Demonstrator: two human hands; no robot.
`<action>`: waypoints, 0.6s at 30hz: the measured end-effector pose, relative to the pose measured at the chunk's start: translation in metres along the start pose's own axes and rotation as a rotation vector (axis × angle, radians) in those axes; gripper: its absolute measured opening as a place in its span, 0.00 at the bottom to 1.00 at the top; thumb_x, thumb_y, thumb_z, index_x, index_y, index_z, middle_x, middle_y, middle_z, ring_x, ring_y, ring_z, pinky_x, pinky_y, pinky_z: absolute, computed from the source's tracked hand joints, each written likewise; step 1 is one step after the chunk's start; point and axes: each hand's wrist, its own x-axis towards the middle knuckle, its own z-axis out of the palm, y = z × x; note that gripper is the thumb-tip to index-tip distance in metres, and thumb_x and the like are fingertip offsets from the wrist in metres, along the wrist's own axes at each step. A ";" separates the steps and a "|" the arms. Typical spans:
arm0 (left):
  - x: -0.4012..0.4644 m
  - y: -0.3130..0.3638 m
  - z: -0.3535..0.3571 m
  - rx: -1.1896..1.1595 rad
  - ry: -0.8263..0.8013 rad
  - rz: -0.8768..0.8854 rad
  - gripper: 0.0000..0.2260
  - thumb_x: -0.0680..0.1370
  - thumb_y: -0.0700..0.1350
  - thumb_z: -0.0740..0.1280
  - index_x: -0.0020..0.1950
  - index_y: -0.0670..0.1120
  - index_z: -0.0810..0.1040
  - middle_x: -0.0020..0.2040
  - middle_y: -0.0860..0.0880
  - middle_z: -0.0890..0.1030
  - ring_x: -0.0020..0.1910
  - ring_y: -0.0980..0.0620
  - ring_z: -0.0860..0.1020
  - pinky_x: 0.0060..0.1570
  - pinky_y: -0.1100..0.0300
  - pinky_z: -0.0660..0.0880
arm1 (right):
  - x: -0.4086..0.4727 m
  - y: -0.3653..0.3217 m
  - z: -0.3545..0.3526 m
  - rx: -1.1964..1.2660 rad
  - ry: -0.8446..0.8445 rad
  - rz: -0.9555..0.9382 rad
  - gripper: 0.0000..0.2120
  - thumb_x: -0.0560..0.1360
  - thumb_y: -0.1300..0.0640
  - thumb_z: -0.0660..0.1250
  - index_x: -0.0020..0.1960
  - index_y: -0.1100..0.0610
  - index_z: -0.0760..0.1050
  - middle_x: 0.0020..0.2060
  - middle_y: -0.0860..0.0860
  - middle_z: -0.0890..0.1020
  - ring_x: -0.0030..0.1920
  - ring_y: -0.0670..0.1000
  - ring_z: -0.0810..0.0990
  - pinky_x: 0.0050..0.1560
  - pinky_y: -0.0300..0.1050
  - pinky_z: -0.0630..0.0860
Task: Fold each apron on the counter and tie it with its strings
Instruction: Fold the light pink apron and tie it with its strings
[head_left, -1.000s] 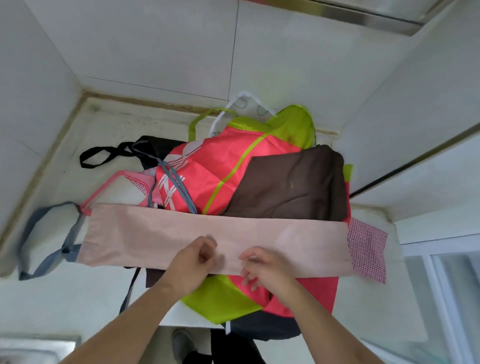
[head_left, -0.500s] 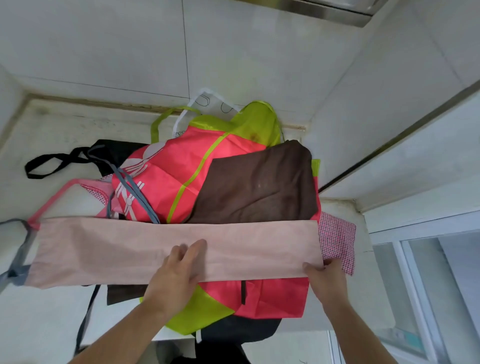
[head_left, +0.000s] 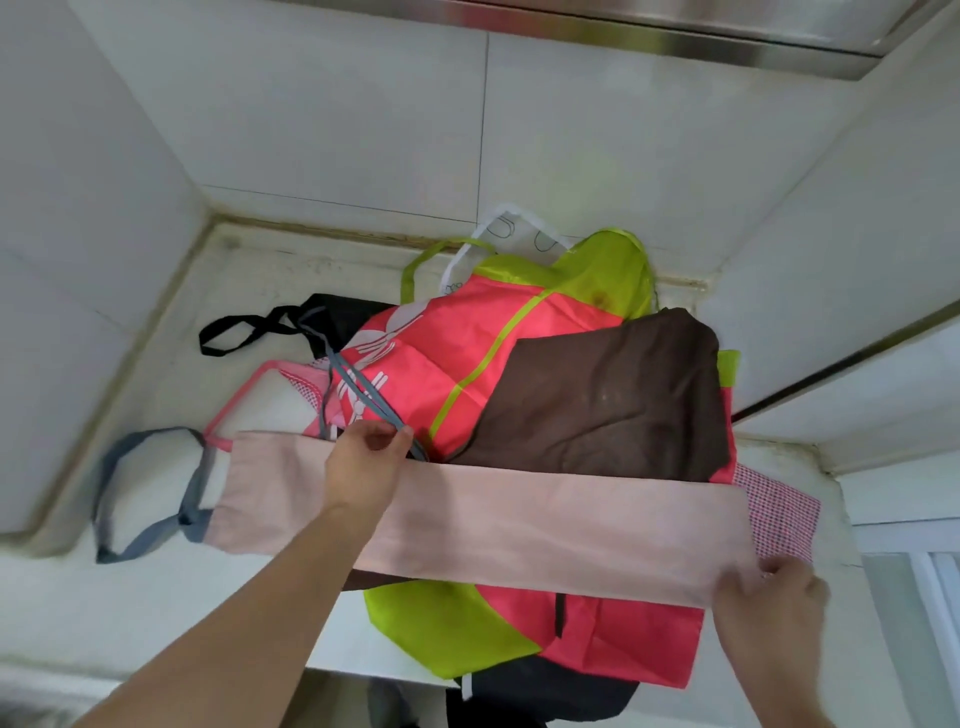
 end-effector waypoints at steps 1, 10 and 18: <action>0.005 0.002 -0.001 0.004 -0.044 -0.017 0.09 0.76 0.55 0.75 0.45 0.50 0.84 0.39 0.51 0.84 0.41 0.46 0.82 0.49 0.46 0.82 | -0.002 -0.002 0.003 0.003 -0.006 -0.030 0.18 0.72 0.58 0.68 0.58 0.63 0.70 0.60 0.69 0.72 0.60 0.68 0.71 0.62 0.64 0.69; 0.014 0.013 -0.001 -0.100 -0.072 -0.131 0.07 0.79 0.44 0.74 0.42 0.45 0.81 0.41 0.41 0.86 0.40 0.40 0.85 0.50 0.45 0.83 | -0.019 -0.008 0.018 0.054 -0.074 -0.105 0.14 0.70 0.69 0.71 0.53 0.61 0.72 0.51 0.62 0.75 0.49 0.58 0.69 0.50 0.53 0.67; 0.020 0.021 -0.007 0.044 0.005 0.046 0.04 0.79 0.44 0.73 0.52 0.46 0.82 0.41 0.55 0.81 0.42 0.49 0.79 0.49 0.55 0.77 | -0.036 -0.003 0.030 0.062 -0.097 -0.130 0.13 0.69 0.75 0.68 0.49 0.63 0.74 0.50 0.62 0.74 0.46 0.58 0.71 0.47 0.50 0.66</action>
